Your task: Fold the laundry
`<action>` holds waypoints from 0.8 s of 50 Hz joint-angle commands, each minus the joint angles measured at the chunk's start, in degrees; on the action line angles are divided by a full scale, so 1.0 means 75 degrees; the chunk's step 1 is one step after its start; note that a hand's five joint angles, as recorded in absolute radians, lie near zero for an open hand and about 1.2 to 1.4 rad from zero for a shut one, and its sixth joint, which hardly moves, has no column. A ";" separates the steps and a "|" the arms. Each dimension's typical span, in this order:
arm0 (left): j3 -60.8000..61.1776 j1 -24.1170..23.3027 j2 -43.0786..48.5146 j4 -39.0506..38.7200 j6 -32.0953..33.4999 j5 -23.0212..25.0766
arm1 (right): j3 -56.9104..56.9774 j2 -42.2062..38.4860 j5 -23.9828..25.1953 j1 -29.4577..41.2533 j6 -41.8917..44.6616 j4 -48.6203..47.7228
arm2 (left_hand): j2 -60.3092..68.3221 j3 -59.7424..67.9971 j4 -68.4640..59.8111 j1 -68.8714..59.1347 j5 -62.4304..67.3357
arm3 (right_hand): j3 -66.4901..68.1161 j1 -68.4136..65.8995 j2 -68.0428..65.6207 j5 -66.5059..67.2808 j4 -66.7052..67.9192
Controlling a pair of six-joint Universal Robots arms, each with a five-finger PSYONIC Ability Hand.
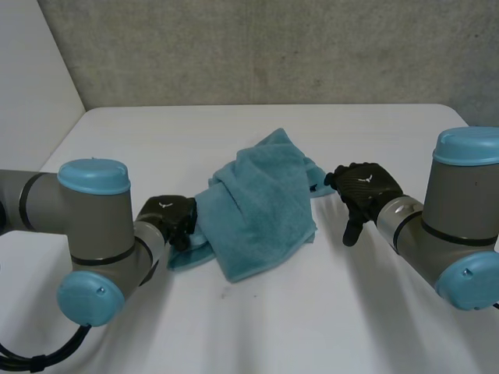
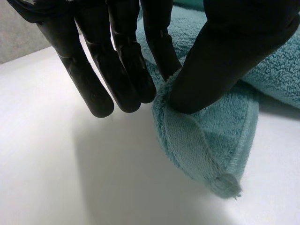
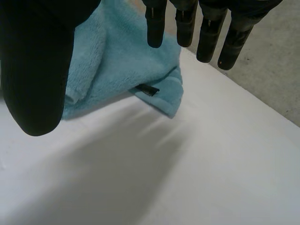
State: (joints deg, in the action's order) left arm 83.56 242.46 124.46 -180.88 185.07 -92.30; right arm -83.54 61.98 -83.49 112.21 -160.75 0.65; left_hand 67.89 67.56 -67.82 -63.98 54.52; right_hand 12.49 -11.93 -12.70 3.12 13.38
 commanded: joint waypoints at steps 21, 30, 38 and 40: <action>0.0484 -0.0229 -0.3139 0.0047 0.0016 0.0014 | 0.0686 -0.1526 0.0713 0.0449 -0.3081 -0.1316 | 0.1615 0.1659 -0.1623 -0.2136 0.2064 | 0.6650 -0.6724 -0.6622 0.6566 0.6531; 0.0144 -0.0336 -0.4032 -0.0011 0.0039 0.0014 | 0.0838 -0.1258 0.0678 0.0426 -0.3363 -0.1387 | 0.1615 0.1659 -0.1623 -0.2136 0.2064 | 0.9001 -0.9075 -0.8973 0.8918 0.8883; -0.1144 -0.0242 -0.4887 0.0000 0.0098 0.0037 | 0.0815 0.0582 0.0678 0.0133 -0.3340 -0.1165 | 0.1615 0.1659 -0.1623 -0.2136 0.2064 | 0.6737 -0.6812 -0.6709 0.6654 0.6619; -0.1180 -0.0242 -0.5004 0.0000 0.0121 0.0049 | 0.0791 0.0630 0.0678 0.0133 -0.3305 -0.0711 | 0.1615 0.1659 -0.1623 -0.2136 0.2064 | 0.3553 -0.3627 -0.3525 0.3469 0.3434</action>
State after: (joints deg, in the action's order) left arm 78.83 240.40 90.05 -180.94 185.63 -92.11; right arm -77.22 60.71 -78.44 114.38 -186.00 -9.25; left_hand 68.57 68.28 -68.30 -63.98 54.52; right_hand 62.05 -52.18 -61.26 51.84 62.22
